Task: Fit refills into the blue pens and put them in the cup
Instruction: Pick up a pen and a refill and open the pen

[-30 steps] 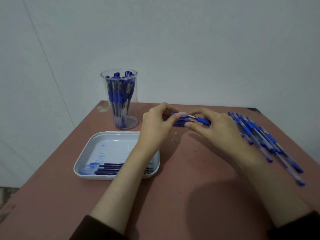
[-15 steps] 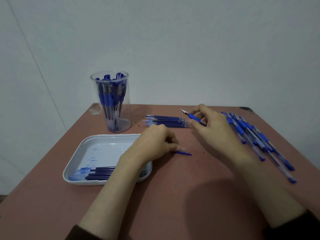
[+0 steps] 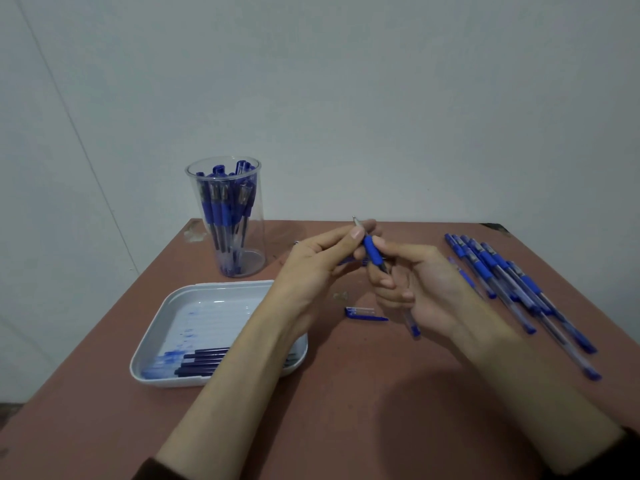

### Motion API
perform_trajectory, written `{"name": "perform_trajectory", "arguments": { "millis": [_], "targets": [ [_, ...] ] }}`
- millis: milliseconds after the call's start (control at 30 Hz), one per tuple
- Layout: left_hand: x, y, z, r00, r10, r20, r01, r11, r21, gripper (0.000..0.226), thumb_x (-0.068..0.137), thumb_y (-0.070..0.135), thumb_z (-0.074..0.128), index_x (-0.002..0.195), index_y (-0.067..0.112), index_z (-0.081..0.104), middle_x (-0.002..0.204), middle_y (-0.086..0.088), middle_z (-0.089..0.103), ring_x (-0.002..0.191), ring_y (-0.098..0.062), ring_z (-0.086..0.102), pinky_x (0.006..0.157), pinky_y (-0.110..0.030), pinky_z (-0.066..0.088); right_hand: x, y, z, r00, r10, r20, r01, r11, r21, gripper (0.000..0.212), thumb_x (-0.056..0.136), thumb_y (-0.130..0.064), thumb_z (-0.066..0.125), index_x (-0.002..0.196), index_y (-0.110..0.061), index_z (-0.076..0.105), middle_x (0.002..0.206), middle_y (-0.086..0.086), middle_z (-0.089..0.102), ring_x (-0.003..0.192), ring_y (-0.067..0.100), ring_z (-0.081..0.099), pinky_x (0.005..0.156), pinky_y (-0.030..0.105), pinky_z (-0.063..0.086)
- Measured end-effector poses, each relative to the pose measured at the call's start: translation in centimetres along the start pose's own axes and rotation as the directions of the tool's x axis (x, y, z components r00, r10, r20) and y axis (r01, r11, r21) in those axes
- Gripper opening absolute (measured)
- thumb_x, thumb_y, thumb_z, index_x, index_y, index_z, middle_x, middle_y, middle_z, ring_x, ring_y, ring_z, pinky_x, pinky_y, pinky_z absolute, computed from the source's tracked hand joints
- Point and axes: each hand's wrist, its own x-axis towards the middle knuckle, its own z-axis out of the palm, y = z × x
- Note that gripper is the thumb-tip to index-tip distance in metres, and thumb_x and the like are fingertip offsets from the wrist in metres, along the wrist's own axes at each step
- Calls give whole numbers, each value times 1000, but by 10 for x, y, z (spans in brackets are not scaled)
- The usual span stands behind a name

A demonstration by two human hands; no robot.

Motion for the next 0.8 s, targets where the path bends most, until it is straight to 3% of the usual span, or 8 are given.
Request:
{"name": "perform_trajectory", "arguments": {
  "millis": [133,233,333,400,500,600,700,800],
  "targets": [
    [1,0,2,994,31,-105,-43,992,-118,20,78,19,62,93,8,70,86,1,73,84,-7,67,74,-16,52,2,6,7,975,-203,-95,176,957,-232,35,91,-29,53,65,-14,71,55,7,41,39,8,23,41,22,12],
    [2,1,1,978,54,-200,-81,988,-128,22,72,16,68,90,3,70,80,-1,71,80,-9,67,78,-20,54,3,12,11,899,-421,-125,319,822,-472,36,95,-24,56,86,9,66,58,13,40,43,11,25,42,20,20],
    [2,1,1,970,36,-239,-73,986,-149,20,68,16,73,83,8,63,82,-7,68,75,-14,65,74,-25,56,2,15,14,826,-553,-111,380,692,-614,19,94,-12,58,101,-1,72,49,-13,52,42,1,43,46,10,33],
    [3,0,2,979,8,-202,-51,977,-207,32,70,14,75,97,10,57,94,-9,69,79,-17,66,75,-27,56,4,17,14,819,-562,-113,368,667,-648,18,93,-11,59,104,-6,73,48,-19,55,43,-1,47,47,9,35],
    [3,2,3,988,-13,-155,-30,963,-268,37,87,12,62,122,11,51,106,-8,71,92,-16,68,83,-29,55,10,18,8,791,-577,-203,325,678,-660,18,93,-19,60,103,-13,74,47,-15,51,44,1,43,50,11,34],
    [3,2,0,977,-2,-211,-49,971,-236,29,89,6,57,117,12,56,94,-5,73,86,-10,69,78,-25,56,10,14,1,764,-603,-232,292,643,-708,14,92,-27,62,98,-25,74,52,-7,51,50,2,45,56,21,39],
    [3,1,-3,976,32,-217,-53,994,-93,29,88,3,58,115,12,59,99,-4,72,86,-8,67,74,-18,53,9,13,1,777,-596,-202,312,644,-699,11,91,-23,64,93,-29,73,51,-9,55,50,1,49,56,16,40],
    [3,0,-3,980,44,-192,-57,997,-60,33,87,4,59,120,12,60,107,-5,71,99,-14,66,88,-23,52,8,15,3,804,-574,-158,316,637,-703,12,91,-21,64,97,-25,73,52,-13,56,49,0,50,55,13,40]
  ]
}}
